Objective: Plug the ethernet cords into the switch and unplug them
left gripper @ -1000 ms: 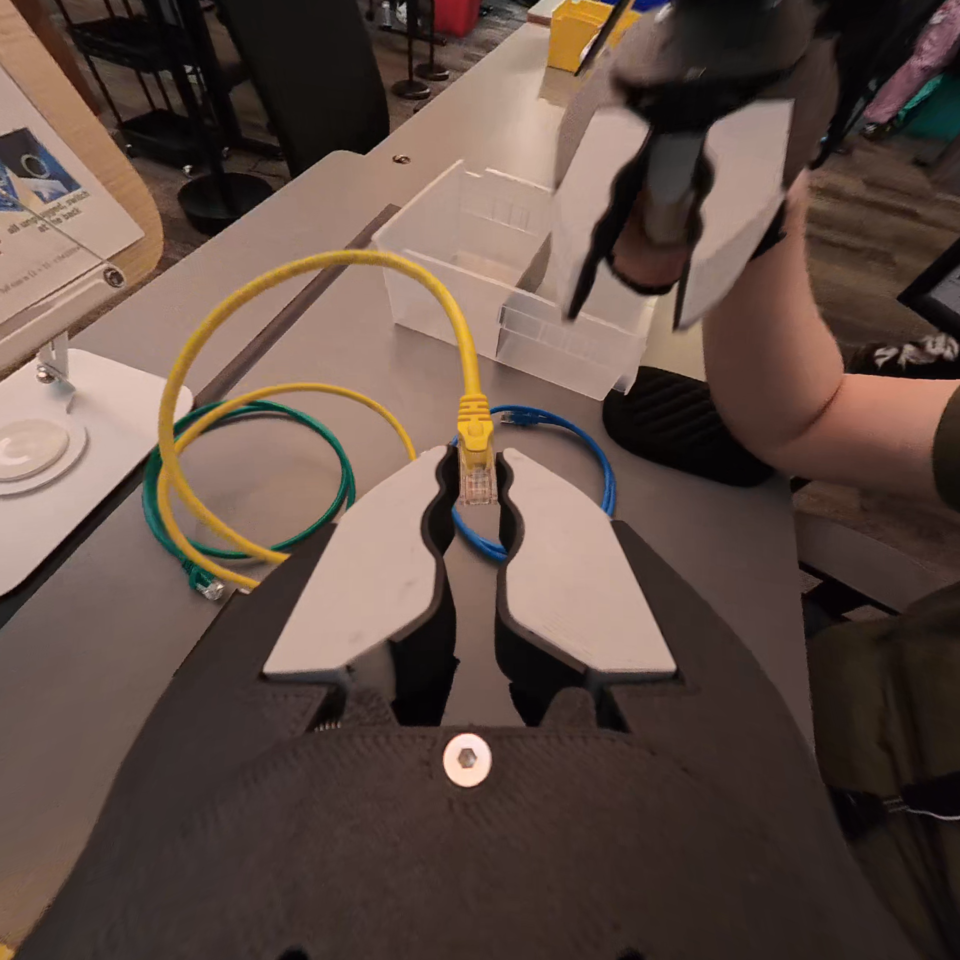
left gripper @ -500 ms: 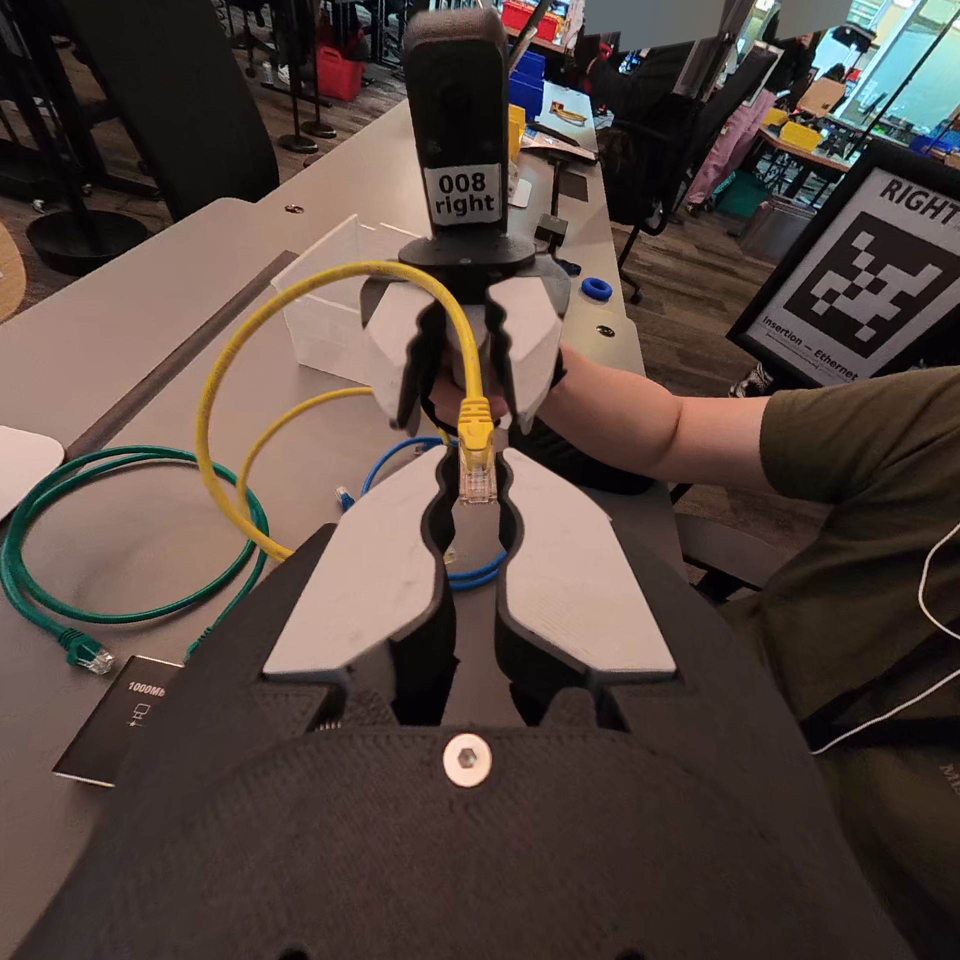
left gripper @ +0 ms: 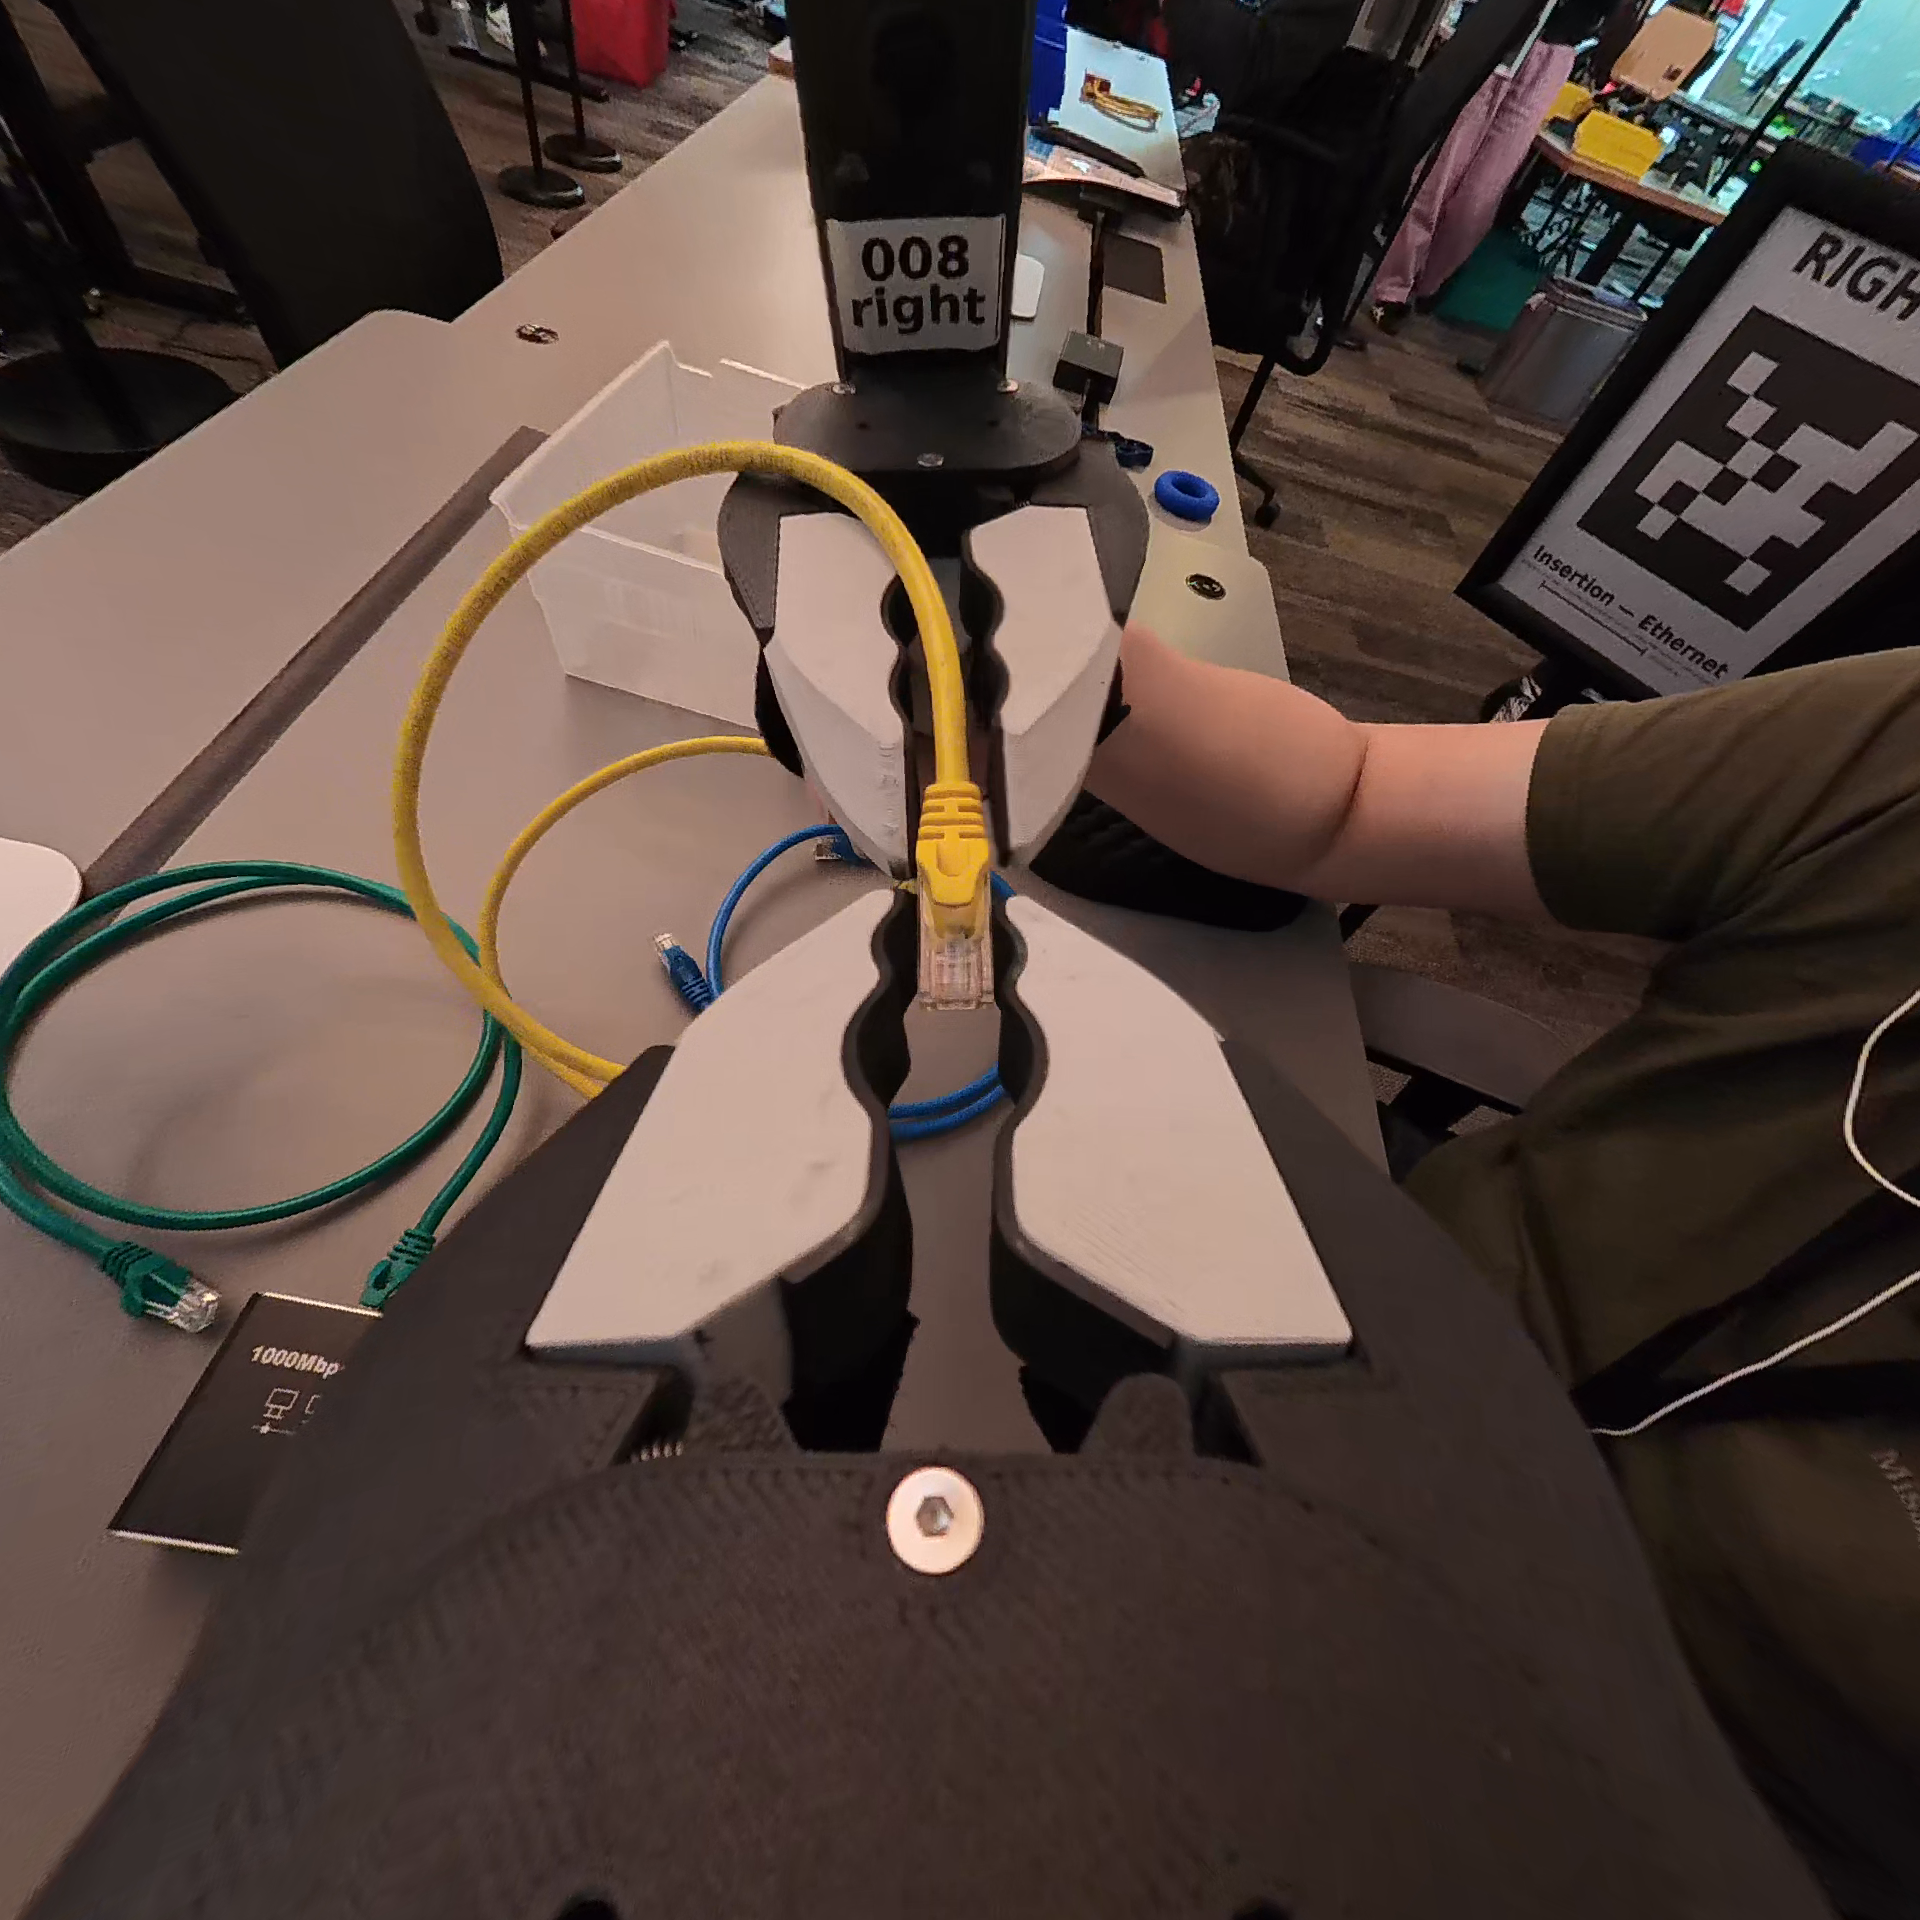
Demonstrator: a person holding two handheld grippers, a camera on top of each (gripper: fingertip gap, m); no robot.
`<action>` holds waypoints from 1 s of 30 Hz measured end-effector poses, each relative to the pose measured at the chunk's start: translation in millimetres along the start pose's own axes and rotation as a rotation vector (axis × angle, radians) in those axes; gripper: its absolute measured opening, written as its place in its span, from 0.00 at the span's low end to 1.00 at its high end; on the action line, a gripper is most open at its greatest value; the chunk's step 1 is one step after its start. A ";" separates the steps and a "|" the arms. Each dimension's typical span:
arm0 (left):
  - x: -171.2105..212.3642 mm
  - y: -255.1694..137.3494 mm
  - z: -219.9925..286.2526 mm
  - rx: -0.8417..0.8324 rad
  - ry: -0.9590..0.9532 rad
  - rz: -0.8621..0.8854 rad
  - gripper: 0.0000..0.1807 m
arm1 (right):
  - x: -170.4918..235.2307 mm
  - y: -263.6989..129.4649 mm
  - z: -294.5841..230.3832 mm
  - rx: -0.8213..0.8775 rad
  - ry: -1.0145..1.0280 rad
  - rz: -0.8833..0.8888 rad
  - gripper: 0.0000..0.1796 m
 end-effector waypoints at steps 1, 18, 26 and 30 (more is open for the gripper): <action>-0.2 -0.5 -0.2 -0.004 0.001 0.002 0.07 | -0.5 0.2 -0.5 -0.007 0.010 0.004 0.08; 5.9 4.3 -4.2 -0.045 0.018 -0.052 0.07 | 2.0 -8.7 1.7 0.008 0.034 -0.071 0.05; 10.4 7.9 -9.5 -0.068 0.012 -0.091 0.07 | 10.0 -9.9 3.1 0.006 0.046 -0.124 0.06; 8.1 9.1 -11.9 -0.081 0.022 -0.071 0.07 | 9.0 -11.3 5.3 0.035 0.005 -0.127 0.05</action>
Point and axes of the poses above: each gripper's, where its closed fingertips meet, y out along the fingers, x out of its underside, z = x × y across the jaws, the point moved 3 cm from there along -y, back along the fingers, and after that the axes turned 15 degrees about -y, right-handed, at the moved point
